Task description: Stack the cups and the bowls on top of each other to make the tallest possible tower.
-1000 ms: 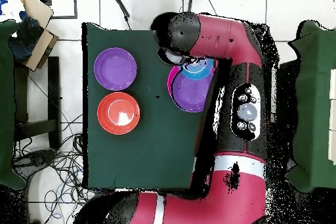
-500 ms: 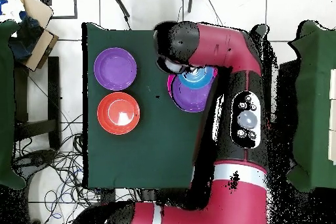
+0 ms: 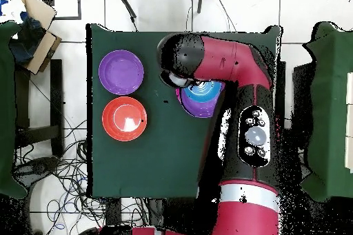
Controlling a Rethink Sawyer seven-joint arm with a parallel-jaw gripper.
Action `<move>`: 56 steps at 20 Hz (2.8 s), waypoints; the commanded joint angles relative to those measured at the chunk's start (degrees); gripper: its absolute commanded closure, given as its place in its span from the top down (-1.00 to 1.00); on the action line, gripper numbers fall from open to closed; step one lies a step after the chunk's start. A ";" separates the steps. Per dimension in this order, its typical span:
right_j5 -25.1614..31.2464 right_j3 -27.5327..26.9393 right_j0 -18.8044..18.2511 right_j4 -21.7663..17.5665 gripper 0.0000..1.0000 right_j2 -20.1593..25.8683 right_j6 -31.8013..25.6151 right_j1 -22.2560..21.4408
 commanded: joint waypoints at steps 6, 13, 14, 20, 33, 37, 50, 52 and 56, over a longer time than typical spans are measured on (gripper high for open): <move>-3.75 5.82 1.37 1.04 -1.00 2.59 4.42 0.69; -6.31 5.51 1.62 0.22 -1.00 2.07 4.82 1.24; -6.72 5.68 1.59 0.27 -1.00 2.11 4.89 1.25; -6.35 4.67 1.89 -0.04 -1.00 1.70 4.88 1.69; -8.44 4.55 2.51 -0.55 -1.00 0.61 4.47 1.95; -10.36 5.55 2.52 -0.37 -1.00 0.43 4.34 1.84; -10.31 6.00 3.39 0.65 -1.00 -0.98 5.46 1.96; -9.34 5.34 3.50 0.71 -1.00 -1.16 5.38 2.16; -9.12 5.52 3.82 0.90 -1.00 -1.45 5.56 2.07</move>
